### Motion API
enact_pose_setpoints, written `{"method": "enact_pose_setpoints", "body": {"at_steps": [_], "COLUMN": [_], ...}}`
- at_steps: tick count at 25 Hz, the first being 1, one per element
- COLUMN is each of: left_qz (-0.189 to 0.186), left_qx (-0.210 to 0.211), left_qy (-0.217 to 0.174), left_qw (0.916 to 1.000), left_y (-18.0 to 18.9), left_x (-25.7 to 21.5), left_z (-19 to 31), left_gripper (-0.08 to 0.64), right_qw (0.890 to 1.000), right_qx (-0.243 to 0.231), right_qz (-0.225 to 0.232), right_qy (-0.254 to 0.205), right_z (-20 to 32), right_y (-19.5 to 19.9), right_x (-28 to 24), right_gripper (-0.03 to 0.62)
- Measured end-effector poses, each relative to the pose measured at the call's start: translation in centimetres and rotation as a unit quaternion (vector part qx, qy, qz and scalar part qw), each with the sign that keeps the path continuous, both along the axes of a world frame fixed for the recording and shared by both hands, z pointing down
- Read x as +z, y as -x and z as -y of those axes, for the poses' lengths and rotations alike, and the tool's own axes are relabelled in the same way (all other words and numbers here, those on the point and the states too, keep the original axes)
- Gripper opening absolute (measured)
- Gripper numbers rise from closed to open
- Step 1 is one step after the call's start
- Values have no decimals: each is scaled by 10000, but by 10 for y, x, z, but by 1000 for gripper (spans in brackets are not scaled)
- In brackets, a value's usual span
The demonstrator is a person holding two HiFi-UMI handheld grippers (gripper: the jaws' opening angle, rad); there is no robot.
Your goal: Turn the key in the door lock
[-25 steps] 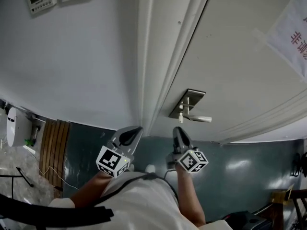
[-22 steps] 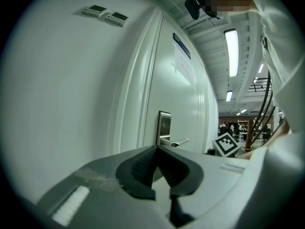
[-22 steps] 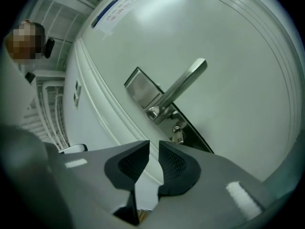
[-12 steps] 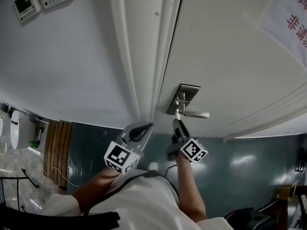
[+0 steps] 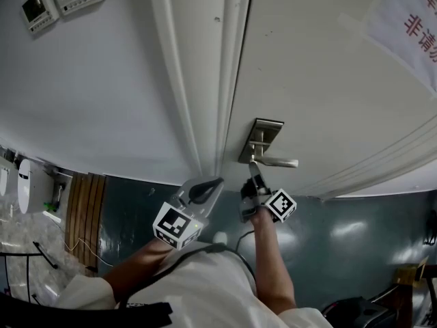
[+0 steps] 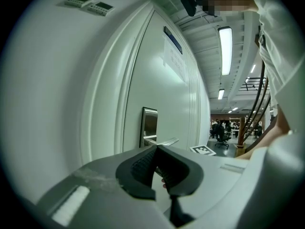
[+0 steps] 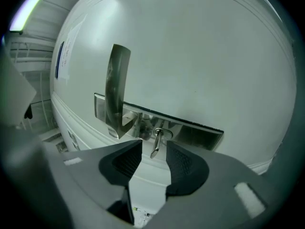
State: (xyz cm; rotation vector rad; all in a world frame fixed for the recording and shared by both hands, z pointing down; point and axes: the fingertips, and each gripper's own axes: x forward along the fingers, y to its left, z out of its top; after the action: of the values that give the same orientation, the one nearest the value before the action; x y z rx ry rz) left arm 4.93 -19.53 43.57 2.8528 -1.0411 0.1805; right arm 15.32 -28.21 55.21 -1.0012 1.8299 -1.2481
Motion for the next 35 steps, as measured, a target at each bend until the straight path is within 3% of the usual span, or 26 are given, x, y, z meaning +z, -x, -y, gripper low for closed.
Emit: {"method": "enact_pose_setpoints", "body": {"at_steps": [2, 8, 10, 14, 19, 23, 26, 31, 33, 35], "left_qz": [7, 37, 53, 71, 89, 102, 57, 28, 16, -4], "left_qx": [-8, -46, -51, -38, -26, 22, 76, 164, 202, 237], "left_qy": [-9, -47, -54, -43, -77, -70, -72, -39, -65, -83], "left_qw": [10000, 10000, 10000, 10000, 9999, 9999, 9999, 9999, 9998, 9997], "left_y": [1, 6, 7, 10, 16, 20, 21, 24, 25, 25], "left_x": [0, 0, 0, 1, 1, 2, 1, 3, 3, 2], "left_z": [-1, -3, -4, -6, -10, -12, -13, -16, -17, -17], "left_gripper": [5, 5, 5, 5, 5, 5, 5, 5, 5, 5], "right_qw": [10000, 9999, 9998, 9958, 9829, 9723, 9520, 8950, 8715, 8547], "right_qx": [13, 79, 93, 219, 354, 437, 492, 551, 569, 599], "right_qz": [9, -113, -191, -862, -1796, -2290, -3018, -4427, -4871, -5157], "right_qy": [23, -31, 60, 206, 194, 168, 129, 23, -14, -31], "right_z": [1, 3, 3, 1, -1, -1, -1, -1, -1, -1], "right_y": [0, -7, -7, -9, -3, -1, -1, 3, 4, 5], "right_x": [0, 1, 2, 2, -5, -7, -5, -3, -4, -4], "right_gripper": [149, 49, 49, 44, 41, 41, 41, 48, 49, 49]}}
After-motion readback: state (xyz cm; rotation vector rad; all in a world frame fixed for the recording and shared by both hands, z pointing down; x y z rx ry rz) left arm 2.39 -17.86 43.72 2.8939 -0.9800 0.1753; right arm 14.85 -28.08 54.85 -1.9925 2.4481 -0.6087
